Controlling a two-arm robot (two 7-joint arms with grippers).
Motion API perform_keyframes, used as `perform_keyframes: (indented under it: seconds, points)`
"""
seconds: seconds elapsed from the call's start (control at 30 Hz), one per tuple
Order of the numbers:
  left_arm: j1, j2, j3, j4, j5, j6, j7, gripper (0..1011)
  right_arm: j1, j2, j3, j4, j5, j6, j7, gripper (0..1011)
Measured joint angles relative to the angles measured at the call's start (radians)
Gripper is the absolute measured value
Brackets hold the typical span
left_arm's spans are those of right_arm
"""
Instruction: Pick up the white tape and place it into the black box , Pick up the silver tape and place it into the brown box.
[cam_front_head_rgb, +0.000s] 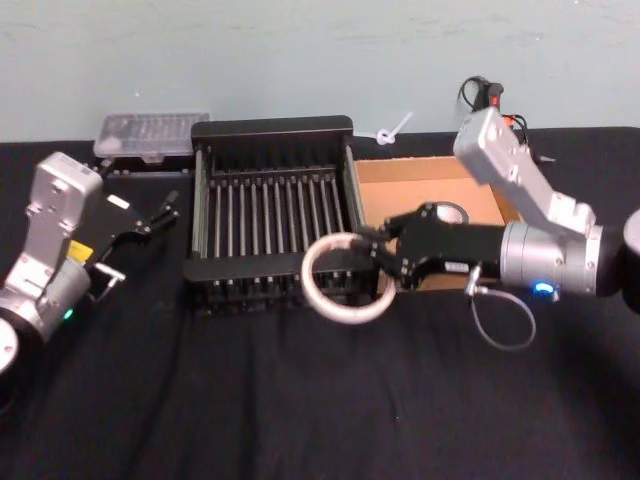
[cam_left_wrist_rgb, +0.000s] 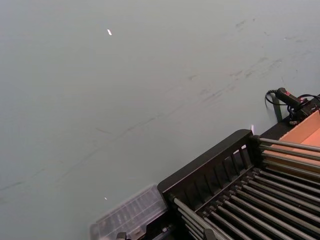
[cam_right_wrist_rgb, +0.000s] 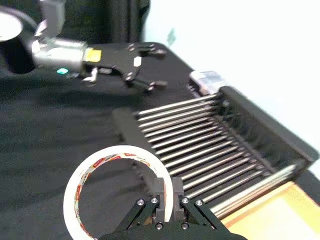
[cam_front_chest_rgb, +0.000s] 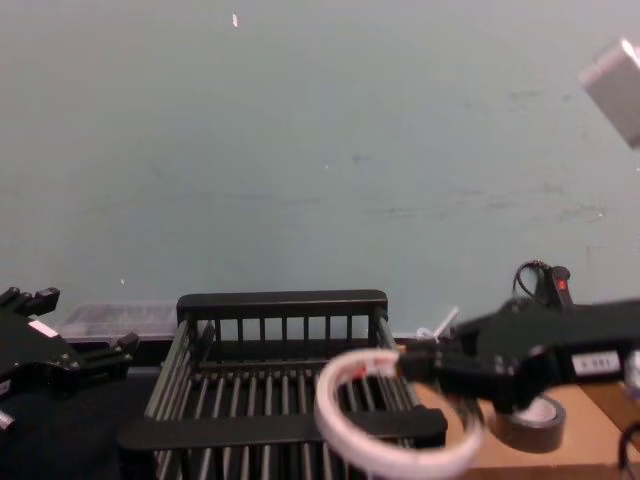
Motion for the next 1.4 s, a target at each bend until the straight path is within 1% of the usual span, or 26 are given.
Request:
perform_keyframes:
  seconds: [0.03,0.07,0.1,0.2,0.23,0.37,0.4,0.47,0.53,0.6,0.63,0.67,0.7,0.77,0.87,1.0,1.03,1.2,1.3,1.4]
  points:
    - [0.0,0.0,0.0,0.0,0.0,0.0,0.0,1001,0.011,-0.009,0.004,0.012,0.003,0.006,-0.01,100]
    - [0.0,0.0,0.0,0.0,0.0,0.0,0.0,1001,0.011,-0.009,0.004,0.012,0.003,0.006,-0.01,99]
    - [0.0,0.0,0.0,0.0,0.0,0.0,0.0,1001,0.031,-0.028,0.01,0.032,0.007,0.021,-0.031,100]
    - [0.0,0.0,0.0,0.0,0.0,0.0,0.0,1001,0.051,-0.046,0.015,0.055,0.01,0.039,-0.049,100]
    - [0.0,0.0,0.0,0.0,0.0,0.0,0.0,1001,0.069,-0.062,0.018,0.075,0.014,0.054,-0.061,99]
    - [0.0,0.0,0.0,0.0,0.0,0.0,0.0,1001,0.101,-0.09,0.018,0.116,0.016,0.08,-0.077,99]
    - [0.0,0.0,0.0,0.0,0.0,0.0,0.0,1001,0.119,-0.105,0.017,0.14,0.016,0.089,-0.082,100]
    - [0.0,0.0,0.0,0.0,0.0,0.0,0.0,1002,0.135,-0.12,0.013,0.165,0.015,0.097,-0.085,99]
    - [0.0,0.0,0.0,0.0,0.0,0.0,0.0,1001,0.17,-0.15,0.004,0.22,0.012,0.107,-0.088,100]
    - [0.0,0.0,0.0,0.0,0.0,0.0,0.0,1001,0.188,-0.166,-0.001,0.25,0.008,0.11,-0.089,100]
    - [0.0,0.0,0.0,0.0,0.0,0.0,0.0,1001,0.204,-0.181,-0.005,0.277,0.005,0.112,-0.09,100]
    - [0.0,0.0,0.0,0.0,0.0,0.0,0.0,1001,0.204,-0.181,-0.005,0.277,0.005,0.112,-0.09,100]
    - [0.0,0.0,0.0,0.0,0.0,0.0,0.0,1001,0.222,-0.199,-0.012,0.31,0.0,0.112,-0.09,100]
    - [0.0,0.0,0.0,0.0,0.0,0.0,0.0,1001,0.24,-0.216,-0.018,0.343,-0.006,0.111,-0.089,99]
    - [0.0,0.0,0.0,0.0,0.0,0.0,0.0,1001,0.285,-0.262,-0.032,0.428,-0.024,0.103,-0.089,100]
    - [0.0,0.0,0.0,0.0,0.0,0.0,0.0,1001,0.313,-0.296,-0.039,0.49,-0.04,0.094,-0.089,100]
    - [0.0,0.0,0.0,0.0,0.0,0.0,0.0,1001,0.326,-0.311,-0.042,0.519,-0.047,0.089,-0.089,99]
    - [0.0,0.0,0.0,0.0,0.0,0.0,0.0,1001,0.352,-0.352,-0.049,0.588,-0.072,0.076,-0.093,99]
    - [0.0,0.0,0.0,0.0,0.0,0.0,0.0,1001,0.359,-0.368,-0.05,0.614,-0.085,0.07,-0.097,100]
    - [0.0,0.0,0.0,0.0,0.0,0.0,0.0,1001,0.361,-0.375,-0.049,0.625,-0.094,0.068,-0.101,99]
